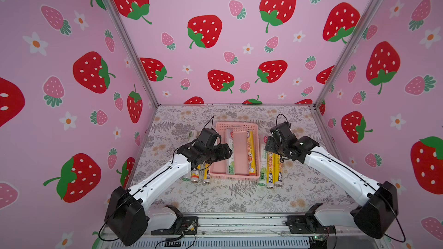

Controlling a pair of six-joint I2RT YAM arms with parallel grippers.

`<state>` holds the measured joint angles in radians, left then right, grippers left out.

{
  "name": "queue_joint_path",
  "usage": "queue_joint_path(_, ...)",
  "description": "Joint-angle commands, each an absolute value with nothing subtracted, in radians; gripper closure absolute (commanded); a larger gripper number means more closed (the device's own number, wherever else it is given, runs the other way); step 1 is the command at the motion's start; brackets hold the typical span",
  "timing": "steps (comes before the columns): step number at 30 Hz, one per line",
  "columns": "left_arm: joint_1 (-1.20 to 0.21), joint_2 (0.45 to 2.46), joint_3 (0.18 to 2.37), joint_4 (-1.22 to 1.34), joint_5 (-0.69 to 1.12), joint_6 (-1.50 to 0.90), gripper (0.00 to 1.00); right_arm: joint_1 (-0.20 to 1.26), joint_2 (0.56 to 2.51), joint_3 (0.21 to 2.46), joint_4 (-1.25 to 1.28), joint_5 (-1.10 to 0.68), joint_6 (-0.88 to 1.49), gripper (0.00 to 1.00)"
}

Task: Put the plastic wrap into the basket
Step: Pick up the plastic wrap from the center of the board.

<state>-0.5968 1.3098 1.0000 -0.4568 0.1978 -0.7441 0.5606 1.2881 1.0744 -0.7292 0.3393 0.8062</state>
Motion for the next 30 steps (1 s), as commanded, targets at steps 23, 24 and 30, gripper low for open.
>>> queue_joint_path(23,-0.663,1.385,1.028,-0.428,0.089,-0.758,0.16,0.41,1.336,0.762,-0.582,0.158,0.8,0.3)
queue_joint_path(24,-0.663,1.38,1.026,-0.432,0.087,-0.757,0.15,0.408,1.347,0.76,-0.583,0.166,0.807,0.3)
queue_joint_path(30,-0.663,1.365,1.03,-0.457,0.092,-0.75,0.15,0.382,1.389,0.728,-0.56,0.167,0.838,0.3)
